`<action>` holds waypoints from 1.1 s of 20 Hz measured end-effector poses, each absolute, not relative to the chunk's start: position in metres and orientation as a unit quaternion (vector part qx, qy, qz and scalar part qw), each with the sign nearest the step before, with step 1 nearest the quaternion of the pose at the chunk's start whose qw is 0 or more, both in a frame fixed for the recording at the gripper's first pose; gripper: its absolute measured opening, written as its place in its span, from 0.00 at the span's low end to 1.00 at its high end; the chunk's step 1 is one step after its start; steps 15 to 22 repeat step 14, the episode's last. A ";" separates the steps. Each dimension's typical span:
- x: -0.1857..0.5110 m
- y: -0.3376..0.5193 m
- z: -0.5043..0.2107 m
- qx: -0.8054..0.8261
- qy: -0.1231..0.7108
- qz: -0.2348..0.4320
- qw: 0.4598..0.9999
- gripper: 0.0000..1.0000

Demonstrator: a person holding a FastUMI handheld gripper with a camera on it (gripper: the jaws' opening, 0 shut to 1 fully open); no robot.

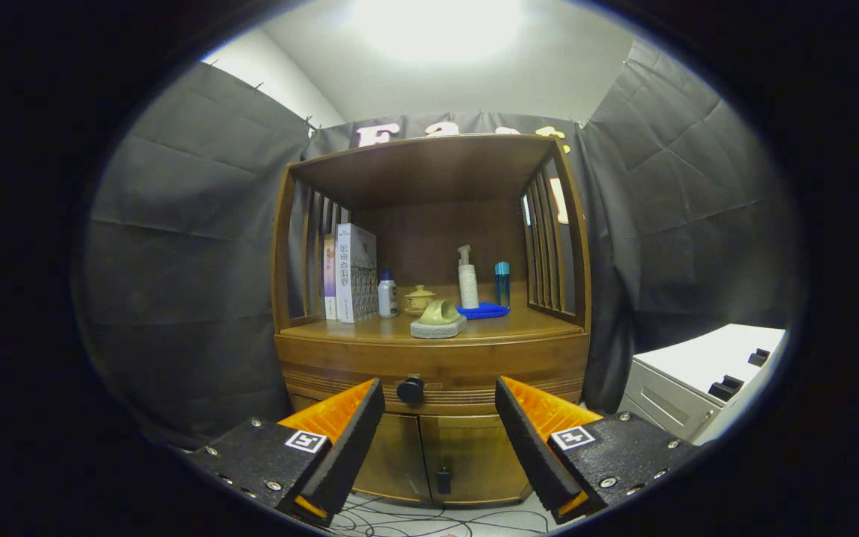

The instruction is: Pull open the drawer, take out the items inside it, and place them on the countertop above the cabinet.

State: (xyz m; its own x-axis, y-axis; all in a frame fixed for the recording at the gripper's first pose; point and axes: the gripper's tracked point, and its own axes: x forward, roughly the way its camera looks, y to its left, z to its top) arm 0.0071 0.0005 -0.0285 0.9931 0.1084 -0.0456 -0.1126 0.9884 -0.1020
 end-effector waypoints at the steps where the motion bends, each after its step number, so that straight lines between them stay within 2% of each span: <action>1: 0.006 0.001 -0.029 -0.050 0.019 0.057 0.997 0.93; 22: 0.004 0.003 -0.032 -0.046 0.017 0.062 0.997 0.93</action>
